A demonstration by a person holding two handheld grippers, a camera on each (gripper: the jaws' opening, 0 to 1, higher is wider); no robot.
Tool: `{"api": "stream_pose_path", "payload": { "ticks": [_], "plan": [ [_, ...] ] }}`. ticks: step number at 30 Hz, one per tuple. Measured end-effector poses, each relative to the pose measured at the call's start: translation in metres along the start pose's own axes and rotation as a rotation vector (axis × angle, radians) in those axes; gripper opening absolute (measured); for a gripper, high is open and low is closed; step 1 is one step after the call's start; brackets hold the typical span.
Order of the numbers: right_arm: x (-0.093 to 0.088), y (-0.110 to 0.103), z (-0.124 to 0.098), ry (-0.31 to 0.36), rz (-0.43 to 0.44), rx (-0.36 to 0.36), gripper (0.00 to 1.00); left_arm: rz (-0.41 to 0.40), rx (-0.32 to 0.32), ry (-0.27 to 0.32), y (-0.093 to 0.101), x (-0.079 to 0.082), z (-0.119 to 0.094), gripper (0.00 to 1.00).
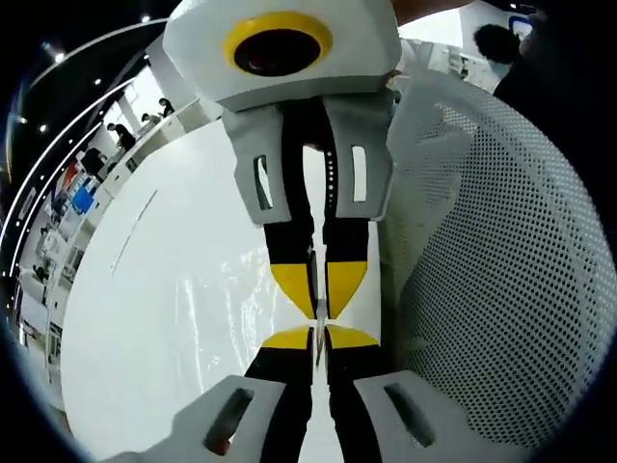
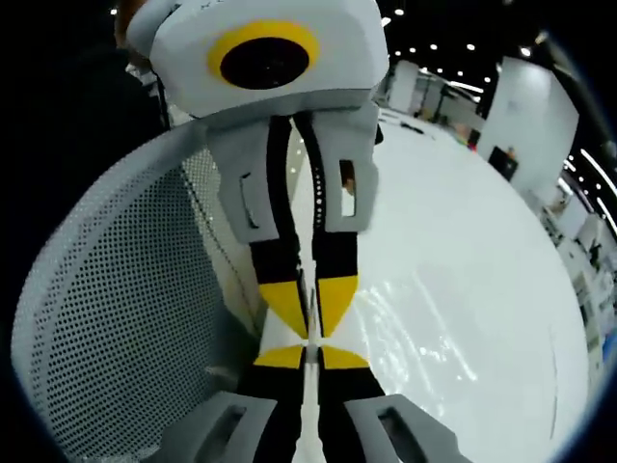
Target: Open the resealable bag by pulling the two sides of the seal apart until the entire bag opening is separated and visibly accessible.
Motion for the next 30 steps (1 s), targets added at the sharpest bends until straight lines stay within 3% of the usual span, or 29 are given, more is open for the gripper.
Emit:
{"api": "stream_pose_path", "payload": {
  "ticks": [6,18,30],
  "plan": [
    [-0.001,0.002,-0.001,-0.009,-0.004,-0.027,0.0,0.056,0.013,0.012,-0.001,0.001,0.002,0.0],
    [0.0,0.003,-0.006,-0.01,-0.051,-0.066,0.0,-0.022,0.062,0.048,-0.004,0.005,-0.003,0.0],
    [-0.01,0.004,-0.009,-0.039,-0.045,-0.071,0.0,-0.056,0.051,0.046,-0.007,0.002,-0.009,0.0]
  ]
}}
Point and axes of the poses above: the point that each gripper's makers call its tool centre point, and the gripper's own axes: z roughly forward along the fingers, y roughly to its right, x roughly out of its top, the point moved 3 cm from there along -z, roughly backward along the fingers, and after that the axes turned 11 degrees about x, right-handed, at the moved point
